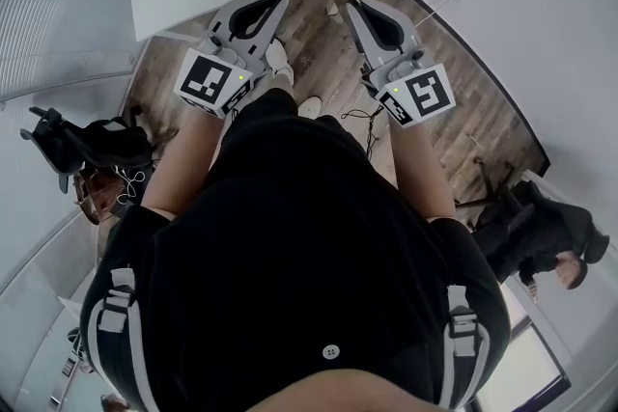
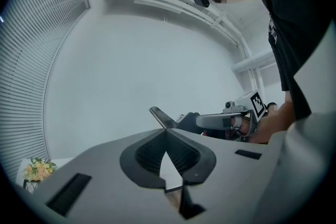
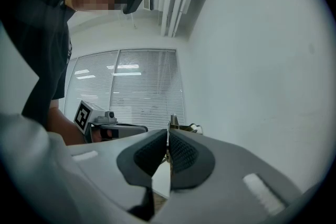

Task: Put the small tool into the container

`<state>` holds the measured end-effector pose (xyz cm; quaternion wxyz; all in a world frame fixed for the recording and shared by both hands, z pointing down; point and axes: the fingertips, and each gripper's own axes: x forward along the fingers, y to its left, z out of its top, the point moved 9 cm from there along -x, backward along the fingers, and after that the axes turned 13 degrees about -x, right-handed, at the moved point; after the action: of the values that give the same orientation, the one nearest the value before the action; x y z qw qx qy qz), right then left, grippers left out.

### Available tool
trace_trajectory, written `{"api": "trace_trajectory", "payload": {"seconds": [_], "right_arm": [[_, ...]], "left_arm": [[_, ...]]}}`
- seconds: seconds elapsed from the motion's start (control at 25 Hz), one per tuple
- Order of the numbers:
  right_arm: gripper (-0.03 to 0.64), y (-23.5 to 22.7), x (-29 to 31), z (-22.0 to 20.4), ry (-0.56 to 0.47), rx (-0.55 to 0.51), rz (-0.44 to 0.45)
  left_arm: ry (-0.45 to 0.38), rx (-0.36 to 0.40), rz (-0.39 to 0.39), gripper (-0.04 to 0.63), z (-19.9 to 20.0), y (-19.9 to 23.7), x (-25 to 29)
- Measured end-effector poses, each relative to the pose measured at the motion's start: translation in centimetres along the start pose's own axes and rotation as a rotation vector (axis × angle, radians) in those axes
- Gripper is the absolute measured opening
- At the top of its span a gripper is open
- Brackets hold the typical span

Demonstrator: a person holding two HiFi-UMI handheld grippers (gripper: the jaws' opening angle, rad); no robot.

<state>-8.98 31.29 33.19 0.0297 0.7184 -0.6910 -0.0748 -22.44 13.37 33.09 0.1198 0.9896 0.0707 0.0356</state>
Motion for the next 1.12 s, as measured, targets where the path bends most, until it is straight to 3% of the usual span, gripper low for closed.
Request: {"api": "trace_trajectory", "payload": {"seconds": [0.68,0.96,1.12], "right_arm": [[0.017,-9.0,11.7,-1.4,0.063,-0.042,0.009],[0.018,-12.8,20.5,-3.3,0.110,-0.036,0.011],[0.017,-12.6,20.8,-3.2,0.117,-0.044,-0.009]], "left_arm": [[-0.020,-0.018,-0.013,0.008,3.2,11.8,8.4],[-0.009,-0.045,-0.024,0.008,4.5,20.7,11.6],[-0.011,-0.036,-0.036,0.008,4.6,21.4,11.5]]}}
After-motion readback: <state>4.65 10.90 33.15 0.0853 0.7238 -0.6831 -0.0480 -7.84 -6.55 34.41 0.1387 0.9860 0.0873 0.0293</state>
